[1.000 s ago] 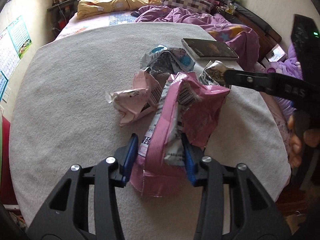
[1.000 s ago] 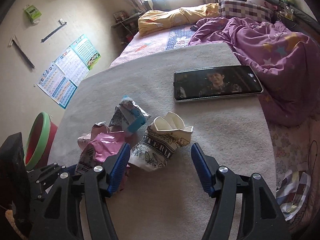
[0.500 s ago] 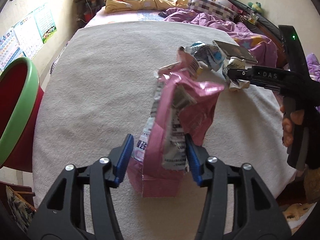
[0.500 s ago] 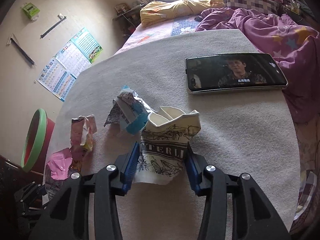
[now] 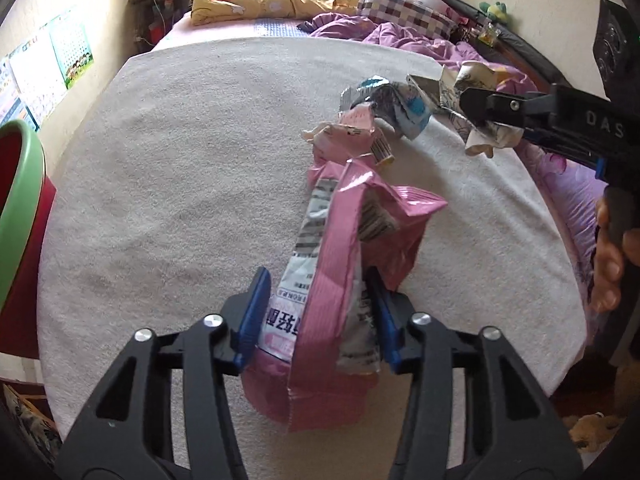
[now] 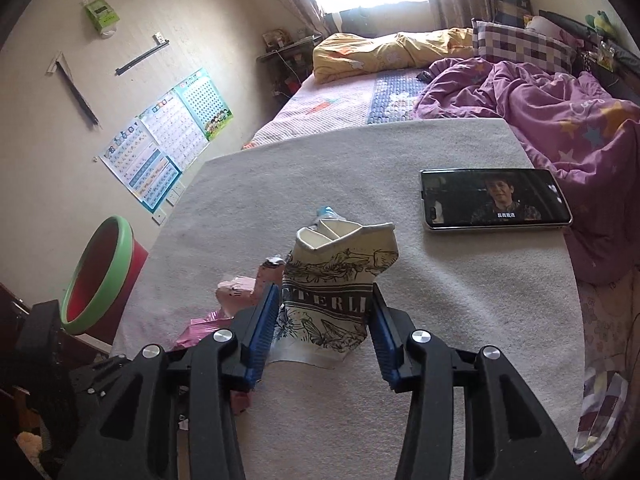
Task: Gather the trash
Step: 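Grasp the pink wrapper with the left gripper while the right grasps the white paper cup, then carry the pink wrapper and white cup over the red bin, then hold the pink wrapper and white cup above the bin opening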
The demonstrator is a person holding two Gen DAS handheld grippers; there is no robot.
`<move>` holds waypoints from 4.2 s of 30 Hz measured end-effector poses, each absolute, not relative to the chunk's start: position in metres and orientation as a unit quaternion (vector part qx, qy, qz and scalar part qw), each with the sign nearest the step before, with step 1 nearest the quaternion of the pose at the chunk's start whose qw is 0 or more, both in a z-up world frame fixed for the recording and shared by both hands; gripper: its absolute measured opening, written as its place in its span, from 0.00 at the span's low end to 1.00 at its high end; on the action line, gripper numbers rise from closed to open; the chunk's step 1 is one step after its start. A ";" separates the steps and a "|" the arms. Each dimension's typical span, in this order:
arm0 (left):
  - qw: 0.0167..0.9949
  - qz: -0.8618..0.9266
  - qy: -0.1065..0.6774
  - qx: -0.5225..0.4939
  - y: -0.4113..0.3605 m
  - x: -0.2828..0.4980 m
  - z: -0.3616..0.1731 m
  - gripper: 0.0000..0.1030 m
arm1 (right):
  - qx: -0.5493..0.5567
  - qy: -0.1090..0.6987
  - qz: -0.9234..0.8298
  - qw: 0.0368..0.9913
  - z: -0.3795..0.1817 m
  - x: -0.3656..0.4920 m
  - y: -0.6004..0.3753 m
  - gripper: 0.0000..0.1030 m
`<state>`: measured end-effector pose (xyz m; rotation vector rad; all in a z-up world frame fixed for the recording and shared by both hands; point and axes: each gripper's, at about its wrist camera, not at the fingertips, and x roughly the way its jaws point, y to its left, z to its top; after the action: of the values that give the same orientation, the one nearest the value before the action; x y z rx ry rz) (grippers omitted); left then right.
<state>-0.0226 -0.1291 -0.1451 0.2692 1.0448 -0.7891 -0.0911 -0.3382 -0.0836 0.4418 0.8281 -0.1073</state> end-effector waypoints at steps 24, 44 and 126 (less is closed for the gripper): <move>0.896 -0.201 0.396 0.029 -0.019 0.021 -0.068 0.34 | 0.132 0.379 0.074 0.913 -0.045 -0.030 -0.212 0.42; 0.918 -0.132 0.374 0.026 0.076 0.053 -0.044 0.34 | 0.094 0.372 0.122 0.915 -0.034 0.005 -0.142 0.42; 0.902 -0.126 0.413 0.019 0.162 0.131 -0.065 0.34 | 0.069 0.388 0.167 0.904 -0.049 0.073 -0.030 0.42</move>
<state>0.1312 0.1621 -0.0645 0.0396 0.8549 -0.2596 0.0734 -0.0300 -0.0491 0.1429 0.8020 0.3451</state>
